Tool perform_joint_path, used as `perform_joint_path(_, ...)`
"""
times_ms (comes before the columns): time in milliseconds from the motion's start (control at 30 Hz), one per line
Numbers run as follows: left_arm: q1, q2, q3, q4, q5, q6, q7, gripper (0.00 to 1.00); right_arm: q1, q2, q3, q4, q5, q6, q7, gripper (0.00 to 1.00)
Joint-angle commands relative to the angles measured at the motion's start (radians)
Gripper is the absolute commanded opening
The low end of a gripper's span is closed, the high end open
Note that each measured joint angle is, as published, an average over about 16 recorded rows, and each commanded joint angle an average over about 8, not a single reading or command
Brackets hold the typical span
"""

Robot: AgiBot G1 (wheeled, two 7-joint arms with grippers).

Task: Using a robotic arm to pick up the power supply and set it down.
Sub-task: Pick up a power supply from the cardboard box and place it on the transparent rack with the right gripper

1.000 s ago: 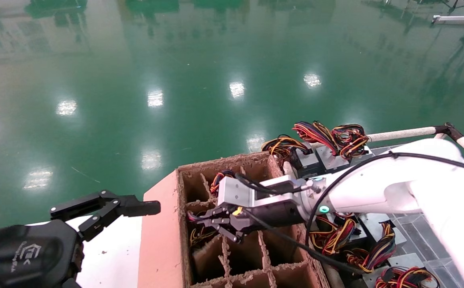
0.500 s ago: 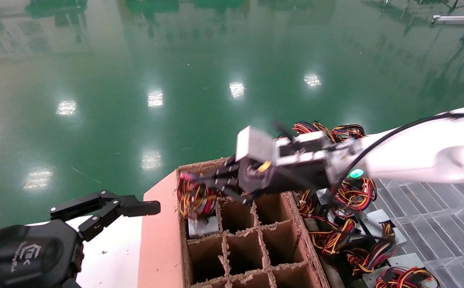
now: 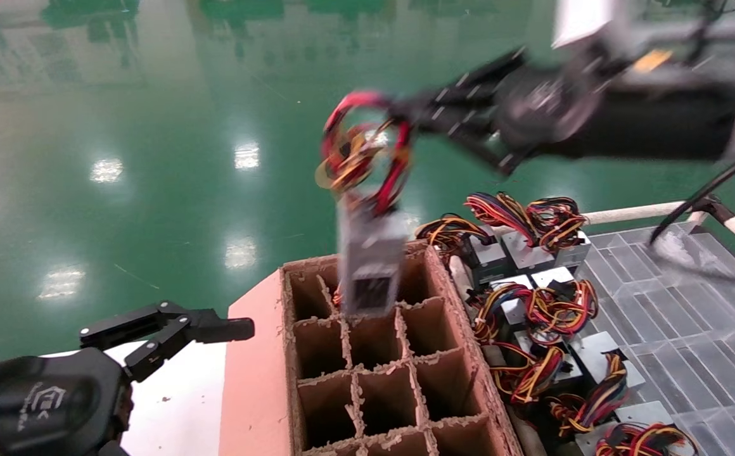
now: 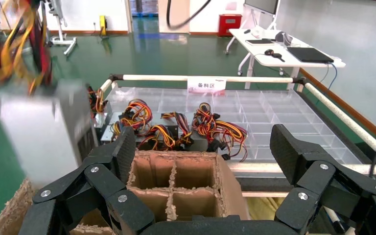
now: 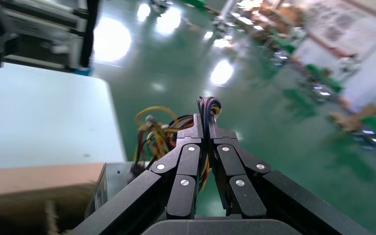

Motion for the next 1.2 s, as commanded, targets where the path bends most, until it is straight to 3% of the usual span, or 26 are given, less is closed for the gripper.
perform_joint_path(33,0.0,0.0,0.0,0.0,0.0,0.0,0.0,1.0,0.015,0.047,0.012,0.05,0.019,0.004,0.026,0.0)
perform_joint_path(333,0.0,0.0,0.0,0.0,0.0,0.0,0.0,1.0,0.088,0.24,0.0,0.171,-0.052,0.028,0.1,0.0)
perform_joint_path(700,0.0,0.0,0.0,0.0,0.0,0.0,0.0,1.0,0.147,0.399,-0.048,0.113,-0.168,-0.001,0.049,0.0)
perform_joint_path(933,0.0,0.0,0.001,0.0,0.0,0.0,0.0,1.0,0.133,0.425,-0.084,0.039,-0.223,0.012,-0.041,0.0)
perform_joint_path(1200,0.0,0.0,0.001,0.0,0.0,0.0,0.0,1.0,0.126,0.368,-0.124,-0.062,-0.284,0.042,-0.125,0.0)
